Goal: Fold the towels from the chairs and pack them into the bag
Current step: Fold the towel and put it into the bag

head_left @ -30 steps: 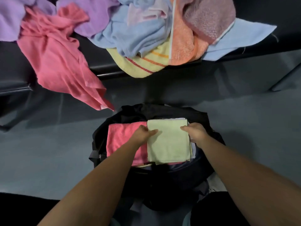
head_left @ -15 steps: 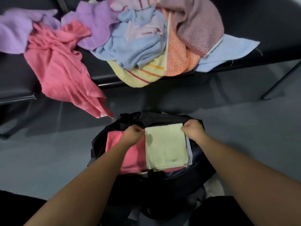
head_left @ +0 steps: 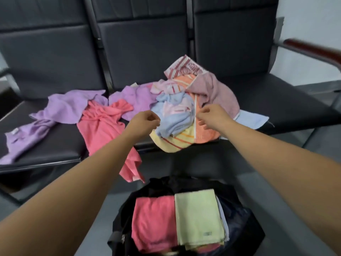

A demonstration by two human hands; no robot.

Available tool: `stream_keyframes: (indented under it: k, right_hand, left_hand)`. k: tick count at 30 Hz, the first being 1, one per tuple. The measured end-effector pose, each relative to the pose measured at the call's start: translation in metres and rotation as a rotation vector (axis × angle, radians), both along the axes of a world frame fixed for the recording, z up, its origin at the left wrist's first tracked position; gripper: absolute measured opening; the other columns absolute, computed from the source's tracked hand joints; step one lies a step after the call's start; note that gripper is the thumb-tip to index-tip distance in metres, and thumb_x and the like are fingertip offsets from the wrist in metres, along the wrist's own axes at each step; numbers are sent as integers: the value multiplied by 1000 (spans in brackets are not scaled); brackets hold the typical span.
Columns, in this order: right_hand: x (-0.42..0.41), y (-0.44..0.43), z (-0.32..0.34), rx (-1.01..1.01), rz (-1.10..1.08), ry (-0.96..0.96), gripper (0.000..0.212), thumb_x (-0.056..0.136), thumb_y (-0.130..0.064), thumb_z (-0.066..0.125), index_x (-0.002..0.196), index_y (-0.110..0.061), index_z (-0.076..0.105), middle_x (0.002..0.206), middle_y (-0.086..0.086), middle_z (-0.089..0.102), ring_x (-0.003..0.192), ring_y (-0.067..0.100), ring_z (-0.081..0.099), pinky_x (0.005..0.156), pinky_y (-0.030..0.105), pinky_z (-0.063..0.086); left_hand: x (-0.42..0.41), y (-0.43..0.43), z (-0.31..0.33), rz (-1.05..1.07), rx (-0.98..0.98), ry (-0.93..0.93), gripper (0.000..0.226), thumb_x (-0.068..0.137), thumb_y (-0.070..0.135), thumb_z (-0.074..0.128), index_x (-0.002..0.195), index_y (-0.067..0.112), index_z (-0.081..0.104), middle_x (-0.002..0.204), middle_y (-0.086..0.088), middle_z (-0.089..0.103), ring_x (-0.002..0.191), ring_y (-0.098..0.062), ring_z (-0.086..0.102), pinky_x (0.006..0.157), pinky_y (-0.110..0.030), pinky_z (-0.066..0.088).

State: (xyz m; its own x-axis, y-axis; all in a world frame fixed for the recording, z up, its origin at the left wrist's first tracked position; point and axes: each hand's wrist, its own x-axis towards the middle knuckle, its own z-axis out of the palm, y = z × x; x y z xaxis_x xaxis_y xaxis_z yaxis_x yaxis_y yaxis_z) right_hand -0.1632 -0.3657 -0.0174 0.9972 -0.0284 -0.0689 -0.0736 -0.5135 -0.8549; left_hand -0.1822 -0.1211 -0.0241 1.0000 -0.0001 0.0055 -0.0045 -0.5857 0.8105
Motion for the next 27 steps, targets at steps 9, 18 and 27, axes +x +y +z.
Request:
stream_keyframes:
  k: [9,18,27]
  right_hand:
    - [51,39,2,-269,82,-109,41,92,-19,68,130,-7,60,131,13,61,119,29,58,92,30,43]
    - [90,46,-57,-575,166,-124,20,95,-13,60,113,-6,63,114,15,65,104,32,61,81,35,49]
    - [76,45,9,-79,111,-353,10,100,-14,57,92,-8,59,82,-2,59,71,12,53,60,14,40]
  left_hand:
    - [51,7,-9,83,301,-35,30,94,20,65,124,16,67,132,-8,59,117,-24,58,82,-28,42]
    - [83,0,-66,13,328,-12,25,93,26,67,114,11,70,110,-9,62,103,-27,60,76,-29,37]
    - [73,10,10,40,-273,-187,19,91,40,66,86,22,60,75,1,61,75,-19,56,75,-46,53]
